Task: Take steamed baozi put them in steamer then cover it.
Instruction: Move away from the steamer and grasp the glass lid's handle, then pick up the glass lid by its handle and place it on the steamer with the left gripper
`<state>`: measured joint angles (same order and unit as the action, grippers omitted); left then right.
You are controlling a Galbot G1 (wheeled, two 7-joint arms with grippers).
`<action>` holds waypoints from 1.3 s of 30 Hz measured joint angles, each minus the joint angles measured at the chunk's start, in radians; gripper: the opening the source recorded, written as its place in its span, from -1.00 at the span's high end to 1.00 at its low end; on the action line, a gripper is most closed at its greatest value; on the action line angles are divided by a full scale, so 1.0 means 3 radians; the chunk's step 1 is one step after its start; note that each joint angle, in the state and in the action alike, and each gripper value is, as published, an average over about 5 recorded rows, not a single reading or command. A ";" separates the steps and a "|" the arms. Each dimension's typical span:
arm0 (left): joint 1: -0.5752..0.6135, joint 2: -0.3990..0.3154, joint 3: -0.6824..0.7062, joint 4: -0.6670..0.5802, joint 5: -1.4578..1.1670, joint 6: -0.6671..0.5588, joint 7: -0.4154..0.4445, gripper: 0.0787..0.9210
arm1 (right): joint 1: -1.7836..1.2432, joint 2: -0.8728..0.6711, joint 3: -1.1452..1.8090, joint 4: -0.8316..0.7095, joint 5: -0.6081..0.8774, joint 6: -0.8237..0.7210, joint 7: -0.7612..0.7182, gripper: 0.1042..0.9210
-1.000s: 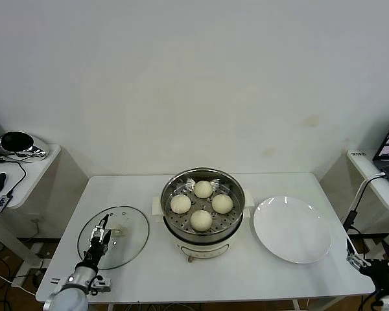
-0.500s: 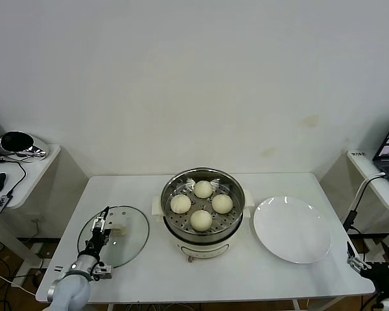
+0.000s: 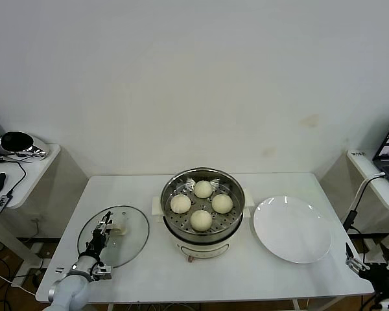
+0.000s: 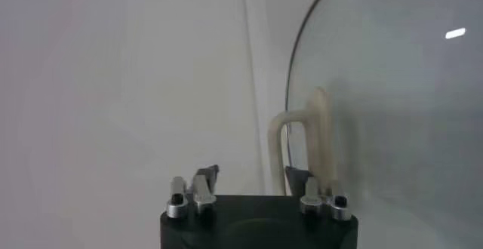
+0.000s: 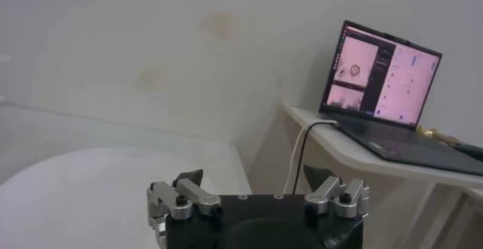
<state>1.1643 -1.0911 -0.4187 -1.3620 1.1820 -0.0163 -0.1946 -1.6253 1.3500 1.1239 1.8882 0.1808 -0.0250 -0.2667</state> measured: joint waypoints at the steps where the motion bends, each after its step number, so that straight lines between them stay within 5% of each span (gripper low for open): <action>1: 0.0002 -0.0002 -0.0002 0.0000 -0.0006 -0.0008 -0.0011 0.19 | -0.0001 0.0001 -0.0004 0.0000 -0.0001 0.0002 0.0000 -0.76; 12: 0.0088 0.0021 -0.0082 -0.0107 -0.0074 -0.0029 -0.0182 0.86 | -0.0029 -0.0013 -0.0032 0.0033 -0.0001 0.0039 -0.0006 -0.76; 19: 0.0345 0.0121 -0.0217 -0.0563 -0.0177 0.0199 -0.0140 0.87 | -0.0053 -0.0011 -0.0085 0.0057 -0.0028 0.0069 -0.0008 -0.76; 28: 0.0716 0.0335 -0.0426 -0.1490 -0.0450 0.0743 0.0243 0.87 | -0.0085 0.0016 -0.0210 0.0100 -0.0084 0.0132 0.0000 -0.76; 39: 0.0667 0.0703 -0.0226 -0.2204 -0.0841 0.1220 0.0554 0.87 | -0.0069 0.0151 -0.0349 0.0149 -0.0347 0.0186 0.0077 -0.76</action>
<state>1.3644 -0.8803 -0.4864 -2.0231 0.9297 0.3496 -0.0285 -1.6459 1.3952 1.0192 1.9329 0.0767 0.0309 -0.2436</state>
